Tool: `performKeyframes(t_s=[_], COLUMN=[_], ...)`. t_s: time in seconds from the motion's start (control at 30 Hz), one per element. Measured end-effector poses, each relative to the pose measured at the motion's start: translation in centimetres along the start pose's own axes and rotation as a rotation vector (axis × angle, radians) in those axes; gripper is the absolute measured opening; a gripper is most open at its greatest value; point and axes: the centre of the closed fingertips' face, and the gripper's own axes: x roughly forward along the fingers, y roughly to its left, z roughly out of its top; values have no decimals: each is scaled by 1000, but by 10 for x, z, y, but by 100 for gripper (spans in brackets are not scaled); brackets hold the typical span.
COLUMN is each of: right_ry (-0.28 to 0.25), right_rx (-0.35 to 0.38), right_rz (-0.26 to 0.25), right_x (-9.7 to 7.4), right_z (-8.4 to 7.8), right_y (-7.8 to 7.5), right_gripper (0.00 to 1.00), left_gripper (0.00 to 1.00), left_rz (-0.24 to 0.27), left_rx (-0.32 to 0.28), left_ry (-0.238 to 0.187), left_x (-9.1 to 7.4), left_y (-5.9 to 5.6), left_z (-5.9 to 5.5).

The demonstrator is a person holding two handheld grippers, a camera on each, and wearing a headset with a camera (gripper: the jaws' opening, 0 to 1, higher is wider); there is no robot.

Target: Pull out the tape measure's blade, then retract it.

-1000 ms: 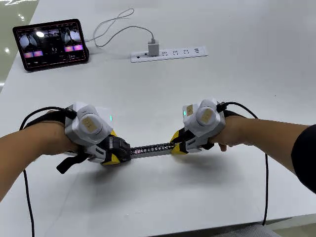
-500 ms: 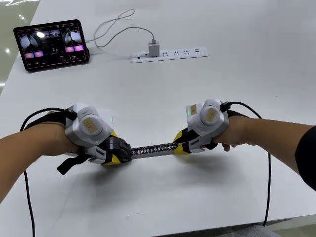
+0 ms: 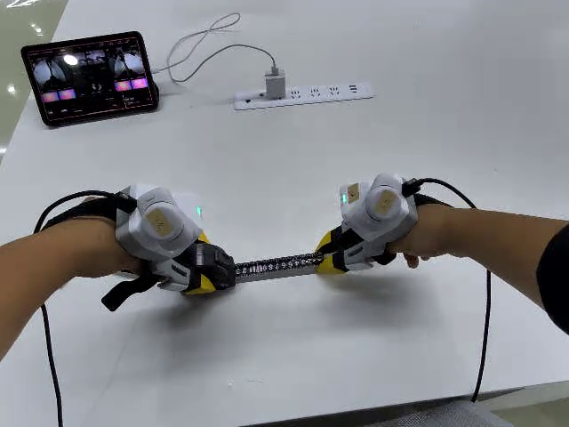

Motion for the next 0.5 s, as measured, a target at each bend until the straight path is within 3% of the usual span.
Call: performKeyframes(t_s=[0.5], right_ry=[-1], right_rx=[3], right_rz=[-1], right_x=[-5], right_z=[-6], right_y=[-2], right_gripper=[9], left_gripper=[33], left_rz=[2], left_rx=[-2], left_ry=[2], left_x=[-1], left_y=[-2], left_z=[1])
